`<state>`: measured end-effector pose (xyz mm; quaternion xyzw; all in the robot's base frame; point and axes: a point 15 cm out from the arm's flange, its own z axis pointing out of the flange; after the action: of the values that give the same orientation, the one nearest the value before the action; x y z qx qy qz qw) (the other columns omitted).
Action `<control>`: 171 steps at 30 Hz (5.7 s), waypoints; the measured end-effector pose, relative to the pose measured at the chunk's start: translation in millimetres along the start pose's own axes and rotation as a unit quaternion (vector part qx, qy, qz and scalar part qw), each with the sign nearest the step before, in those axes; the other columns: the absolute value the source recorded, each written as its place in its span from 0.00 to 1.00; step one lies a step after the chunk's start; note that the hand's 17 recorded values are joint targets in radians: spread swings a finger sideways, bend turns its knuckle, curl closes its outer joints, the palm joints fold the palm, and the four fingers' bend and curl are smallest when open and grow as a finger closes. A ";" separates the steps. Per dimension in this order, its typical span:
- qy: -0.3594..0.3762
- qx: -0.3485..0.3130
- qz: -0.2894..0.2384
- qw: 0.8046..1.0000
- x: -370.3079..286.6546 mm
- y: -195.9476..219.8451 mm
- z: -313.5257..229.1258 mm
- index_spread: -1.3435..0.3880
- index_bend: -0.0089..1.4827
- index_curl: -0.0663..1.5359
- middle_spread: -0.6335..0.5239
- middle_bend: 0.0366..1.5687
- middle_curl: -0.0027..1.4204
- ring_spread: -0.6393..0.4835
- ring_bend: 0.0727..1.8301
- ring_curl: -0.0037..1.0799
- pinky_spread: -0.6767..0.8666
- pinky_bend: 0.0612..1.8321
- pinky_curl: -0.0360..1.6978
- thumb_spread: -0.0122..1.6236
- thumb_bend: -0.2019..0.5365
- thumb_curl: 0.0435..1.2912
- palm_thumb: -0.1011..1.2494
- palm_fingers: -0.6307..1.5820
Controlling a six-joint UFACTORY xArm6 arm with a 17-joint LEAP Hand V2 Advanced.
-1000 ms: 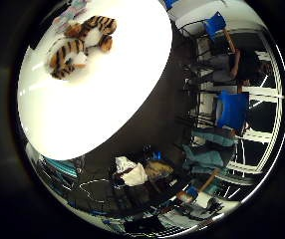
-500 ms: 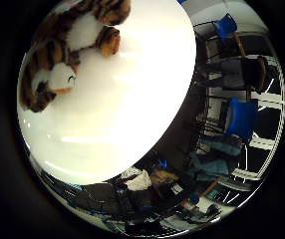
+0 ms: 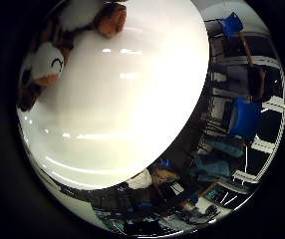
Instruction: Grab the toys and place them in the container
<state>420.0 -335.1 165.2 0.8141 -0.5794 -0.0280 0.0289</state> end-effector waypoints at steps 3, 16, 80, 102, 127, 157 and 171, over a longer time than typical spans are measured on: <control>0.000 -0.002 0.008 1.000 2.4 3.9 1.1 0.53 0.10 0.20 0.42 0.15 0.24 0.53 0.27 0.27 0.70 0.20 0.18 0.63 0.26 0.23 0.50 0.51; -0.004 -0.004 0.016 1.000 1.1 7.1 0.0 0.53 0.14 0.21 0.28 0.42 0.36 0.30 0.51 0.39 0.11 0.46 0.22 0.67 0.25 0.23 0.63 0.83; -0.053 0.278 -0.039 0.958 -415.0 -96.5 -428.1 0.66 0.78 0.51 0.43 0.86 0.51 0.36 0.70 0.76 0.29 0.64 0.62 0.74 0.26 0.37 0.82 0.79; -0.092 0.277 0.003 0.956 -401.7 -218.7 -362.8 0.66 0.72 0.48 0.43 0.83 0.49 0.36 0.69 0.71 0.26 0.59 0.58 0.77 0.25 0.33 0.71 0.81; -0.084 0.205 -0.054 0.974 -358.0 -180.0 -329.1 0.50 0.19 0.29 0.48 0.29 0.23 0.66 0.35 0.25 0.78 0.31 0.29 0.74 0.25 0.24 0.47 0.39; -0.102 0.134 0.141 0.976 -120.9 -114.1 -212.1 0.55 0.11 0.23 0.54 0.16 0.22 0.74 0.26 0.15 0.77 0.26 0.19 0.74 0.24 0.21 0.44 0.41; -0.089 0.107 0.177 0.974 -106.6 -186.1 -112.7 0.56 0.11 0.22 0.58 0.13 0.23 0.77 0.23 0.16 0.78 0.31 0.18 0.74 0.25 0.21 0.44 0.39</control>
<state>569.4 -171.9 264.0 0.6910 -0.7143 -0.0327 -0.1057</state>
